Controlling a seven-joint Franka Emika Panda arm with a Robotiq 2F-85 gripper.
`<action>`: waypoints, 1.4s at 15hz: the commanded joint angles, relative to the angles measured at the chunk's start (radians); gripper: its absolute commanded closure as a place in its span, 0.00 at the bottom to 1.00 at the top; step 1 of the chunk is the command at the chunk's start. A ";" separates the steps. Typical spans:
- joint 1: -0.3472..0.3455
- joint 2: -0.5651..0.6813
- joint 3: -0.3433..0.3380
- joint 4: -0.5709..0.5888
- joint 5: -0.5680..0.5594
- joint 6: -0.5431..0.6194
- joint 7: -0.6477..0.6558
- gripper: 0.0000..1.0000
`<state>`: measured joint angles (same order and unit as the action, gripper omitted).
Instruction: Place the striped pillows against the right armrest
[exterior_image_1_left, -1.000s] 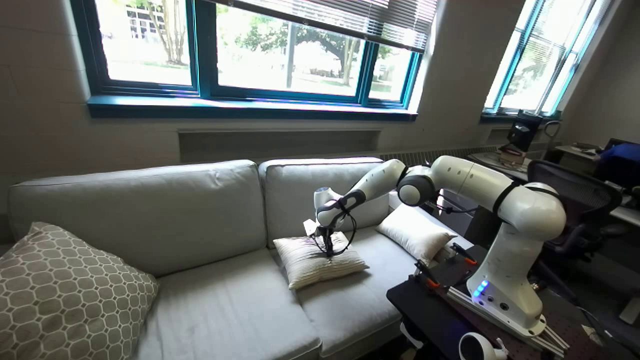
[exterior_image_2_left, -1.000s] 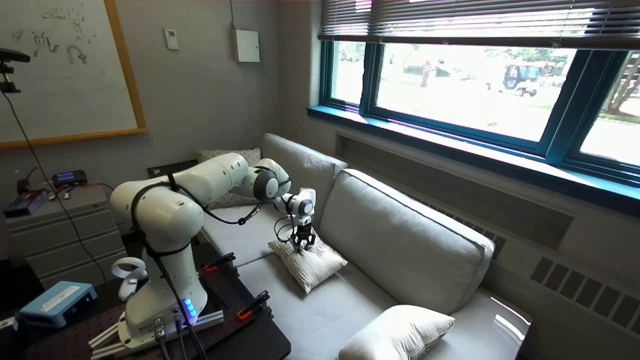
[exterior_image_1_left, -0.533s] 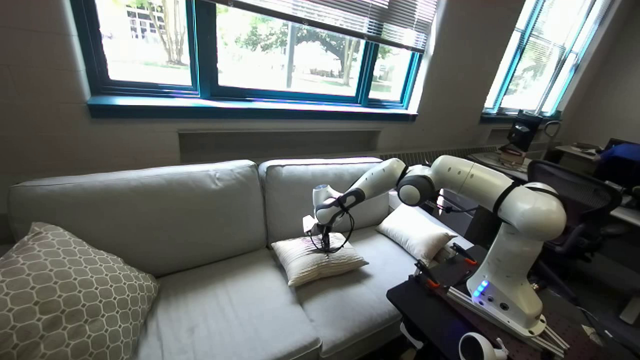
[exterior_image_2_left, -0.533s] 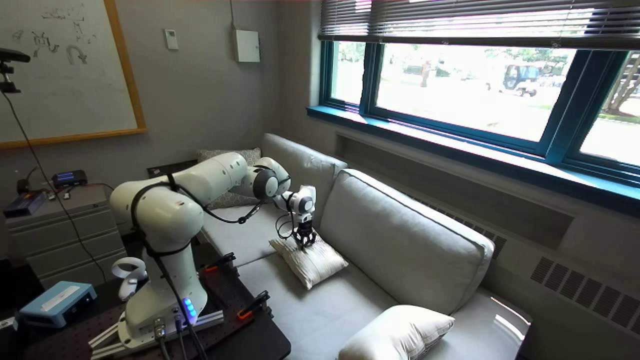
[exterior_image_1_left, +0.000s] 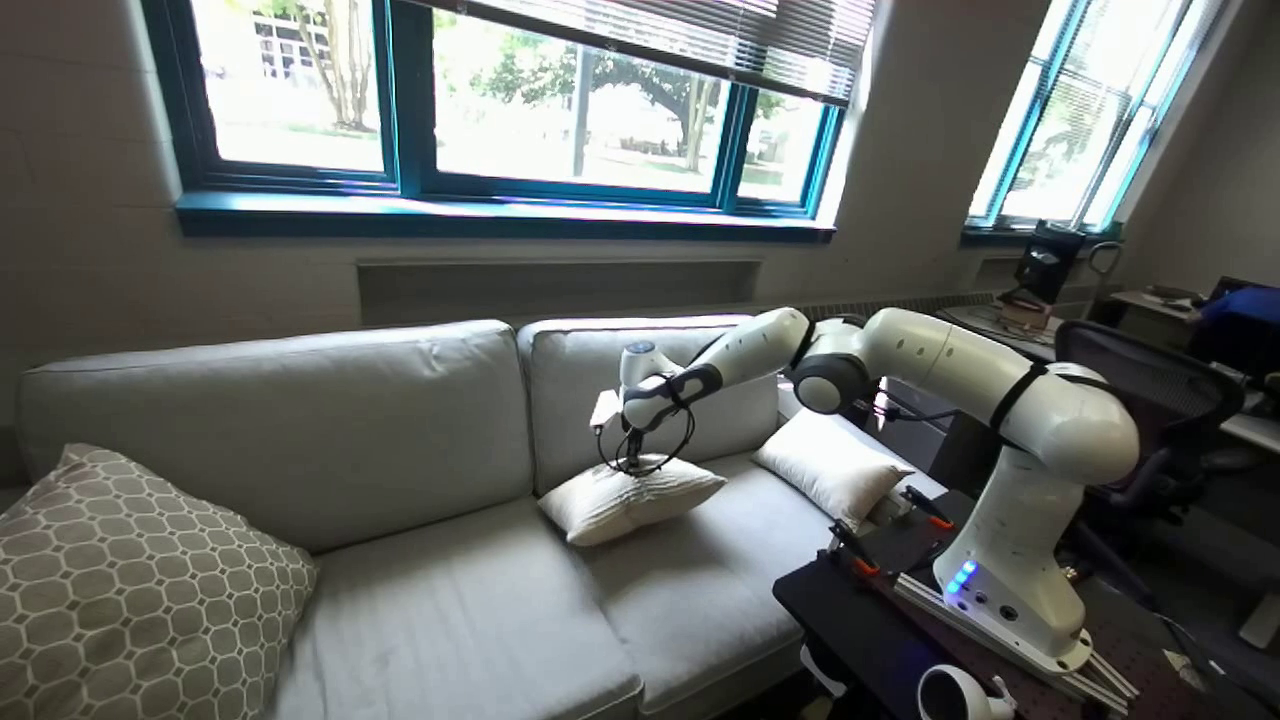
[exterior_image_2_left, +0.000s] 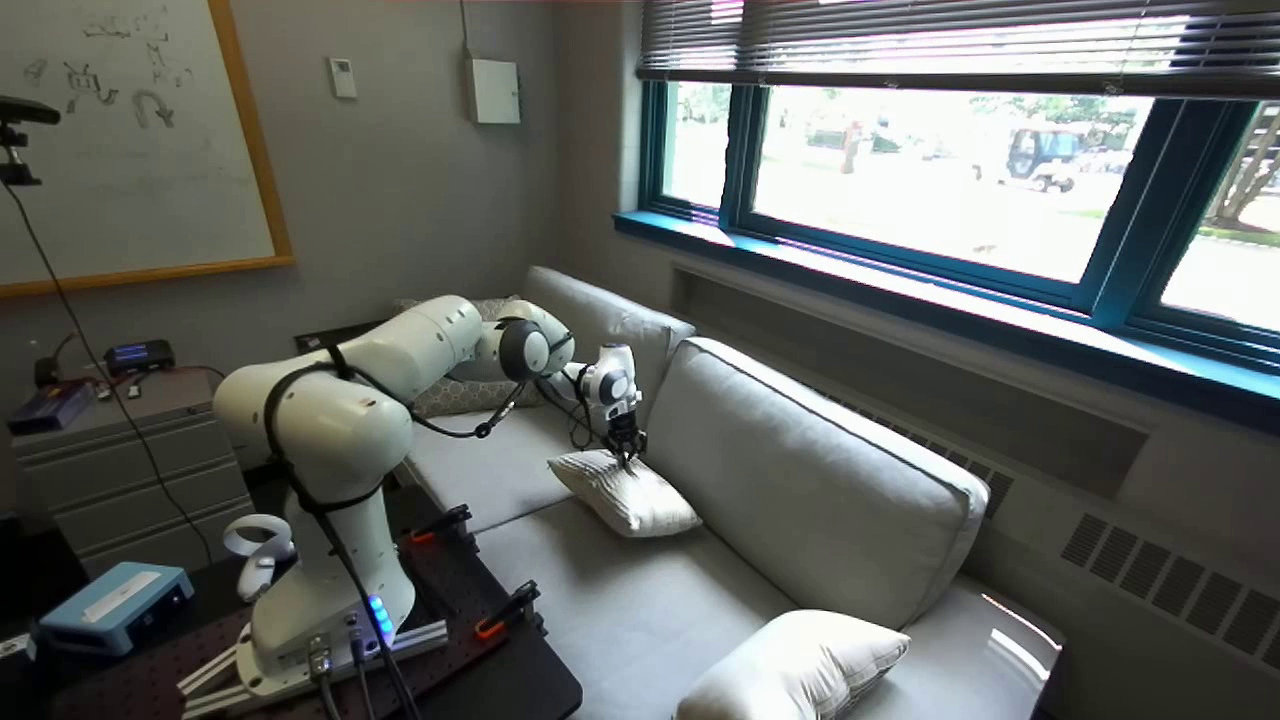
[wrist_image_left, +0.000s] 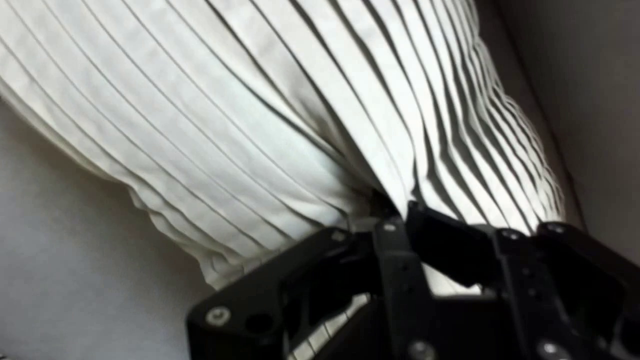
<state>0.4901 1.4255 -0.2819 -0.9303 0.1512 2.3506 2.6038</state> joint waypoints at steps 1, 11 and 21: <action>0.146 -0.131 -0.241 -0.235 0.286 0.134 -0.001 0.98; 0.716 -0.035 -0.771 -0.778 1.178 0.240 0.006 0.98; 0.795 -0.351 -0.408 -1.355 1.540 0.589 -0.056 0.98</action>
<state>1.3505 1.2708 -0.8081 -2.1435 1.6030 2.7692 2.5991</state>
